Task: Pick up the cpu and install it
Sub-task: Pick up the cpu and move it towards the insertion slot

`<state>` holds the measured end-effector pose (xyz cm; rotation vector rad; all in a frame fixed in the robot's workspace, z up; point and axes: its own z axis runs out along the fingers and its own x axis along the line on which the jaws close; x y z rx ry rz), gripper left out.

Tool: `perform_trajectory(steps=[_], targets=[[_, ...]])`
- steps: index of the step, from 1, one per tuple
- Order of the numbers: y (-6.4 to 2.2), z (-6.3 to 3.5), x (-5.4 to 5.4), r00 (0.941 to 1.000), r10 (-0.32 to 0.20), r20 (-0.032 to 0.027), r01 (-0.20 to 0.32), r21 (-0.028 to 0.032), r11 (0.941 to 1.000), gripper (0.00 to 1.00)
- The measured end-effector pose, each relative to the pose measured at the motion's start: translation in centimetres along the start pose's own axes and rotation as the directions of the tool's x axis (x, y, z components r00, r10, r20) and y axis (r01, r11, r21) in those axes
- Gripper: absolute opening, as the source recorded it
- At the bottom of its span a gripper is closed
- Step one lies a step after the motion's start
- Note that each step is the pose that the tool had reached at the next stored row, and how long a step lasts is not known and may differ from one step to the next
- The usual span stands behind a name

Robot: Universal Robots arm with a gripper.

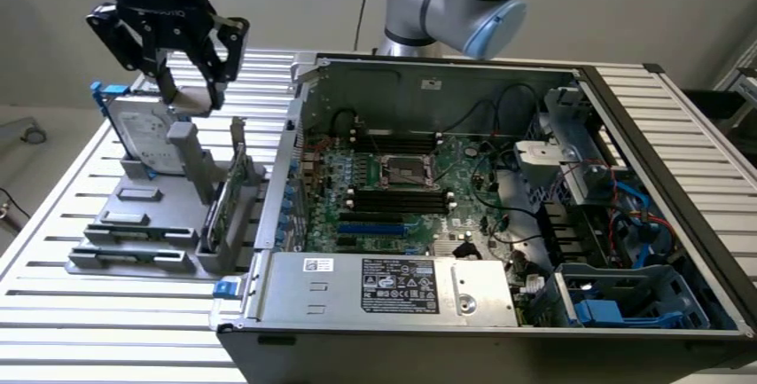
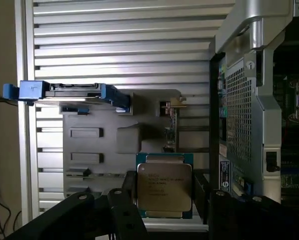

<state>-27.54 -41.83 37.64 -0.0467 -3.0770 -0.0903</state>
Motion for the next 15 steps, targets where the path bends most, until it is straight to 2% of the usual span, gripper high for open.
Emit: perform_trajectory(steps=[15], targets=[[0.26,-1.11,-6.8,1.0,0.0,-0.005,0.0,0.0002,1.0,0.55]])
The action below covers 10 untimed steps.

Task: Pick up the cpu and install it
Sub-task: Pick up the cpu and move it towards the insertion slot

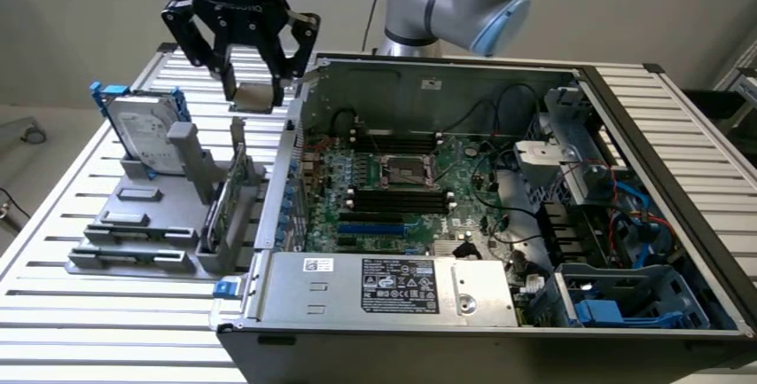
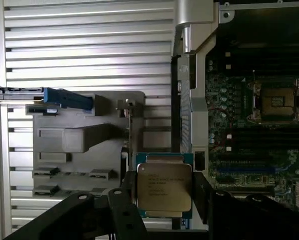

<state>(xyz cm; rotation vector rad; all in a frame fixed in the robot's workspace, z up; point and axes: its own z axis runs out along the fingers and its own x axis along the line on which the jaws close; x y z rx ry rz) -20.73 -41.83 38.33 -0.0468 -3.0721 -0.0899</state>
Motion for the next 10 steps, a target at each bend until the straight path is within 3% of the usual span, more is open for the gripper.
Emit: perform_trajectory(steps=[10], targets=[[0.17,-0.77,-4.5,1.0,0.0,-0.0024,0.0,0.0001,1.0,0.55]])
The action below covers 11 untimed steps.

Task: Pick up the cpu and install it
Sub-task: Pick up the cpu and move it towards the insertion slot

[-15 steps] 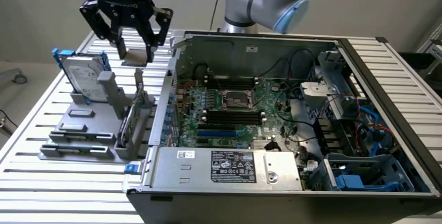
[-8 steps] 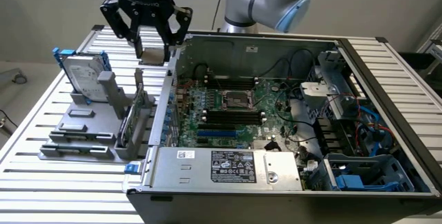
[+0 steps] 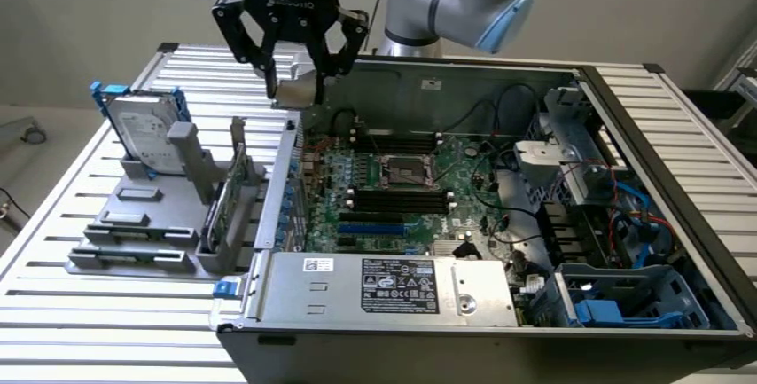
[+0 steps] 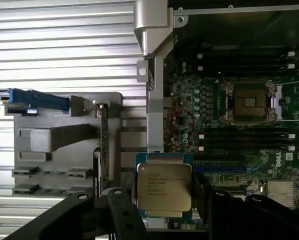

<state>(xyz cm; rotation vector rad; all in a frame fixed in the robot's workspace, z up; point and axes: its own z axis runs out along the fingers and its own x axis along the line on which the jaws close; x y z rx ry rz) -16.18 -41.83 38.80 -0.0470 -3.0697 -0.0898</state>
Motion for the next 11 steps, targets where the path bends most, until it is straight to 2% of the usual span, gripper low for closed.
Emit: perform_trajectory(steps=[8,11], targets=[[0.18,-0.37,-3.6,1.0,0.0,-0.0006,0.0,0.0,1.0,0.55],[0.7,0.03,-5.0,1.0,0.0,-0.0006,0.0,0.0001,1.0,0.55]])
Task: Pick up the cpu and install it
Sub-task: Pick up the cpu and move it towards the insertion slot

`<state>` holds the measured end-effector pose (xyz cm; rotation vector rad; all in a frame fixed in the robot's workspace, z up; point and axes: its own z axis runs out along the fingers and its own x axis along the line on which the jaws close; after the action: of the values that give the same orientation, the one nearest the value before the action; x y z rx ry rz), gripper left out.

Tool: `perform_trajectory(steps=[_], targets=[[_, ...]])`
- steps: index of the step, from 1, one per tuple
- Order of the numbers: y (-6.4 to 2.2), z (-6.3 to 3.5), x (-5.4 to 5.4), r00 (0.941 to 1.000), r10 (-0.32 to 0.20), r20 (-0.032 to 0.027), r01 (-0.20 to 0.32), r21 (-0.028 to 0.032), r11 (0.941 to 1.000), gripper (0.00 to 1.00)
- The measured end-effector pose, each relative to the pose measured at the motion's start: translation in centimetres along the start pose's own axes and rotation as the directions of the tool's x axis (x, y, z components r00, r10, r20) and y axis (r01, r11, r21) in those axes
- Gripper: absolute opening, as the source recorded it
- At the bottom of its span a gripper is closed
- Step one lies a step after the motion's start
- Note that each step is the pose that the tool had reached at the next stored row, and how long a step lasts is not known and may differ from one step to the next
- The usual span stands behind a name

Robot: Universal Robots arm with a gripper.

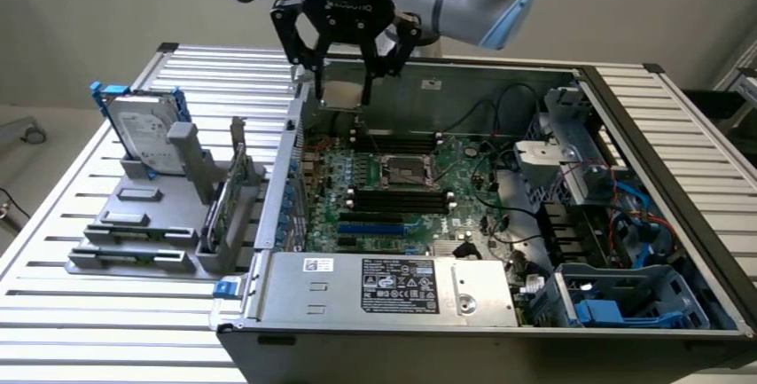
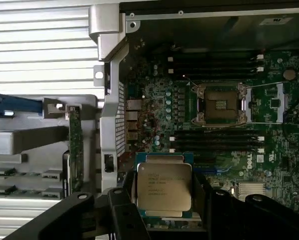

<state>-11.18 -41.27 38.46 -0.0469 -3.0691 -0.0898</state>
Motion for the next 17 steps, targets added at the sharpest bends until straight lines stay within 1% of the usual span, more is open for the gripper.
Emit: perform_trajectory(steps=[12,14,17], targets=[[2.49,1.94,-5.5,1.0,0.0,0.0,0.0,-0.0001,1.0,0.55],[2.97,2.28,-6.1,1.0,0.0,0.0,0.0,0.0,1.0,0.55],[3.84,2.85,-6.6,1.0,0.0,0.0001,0.0,-0.0002,1.0,0.55]])
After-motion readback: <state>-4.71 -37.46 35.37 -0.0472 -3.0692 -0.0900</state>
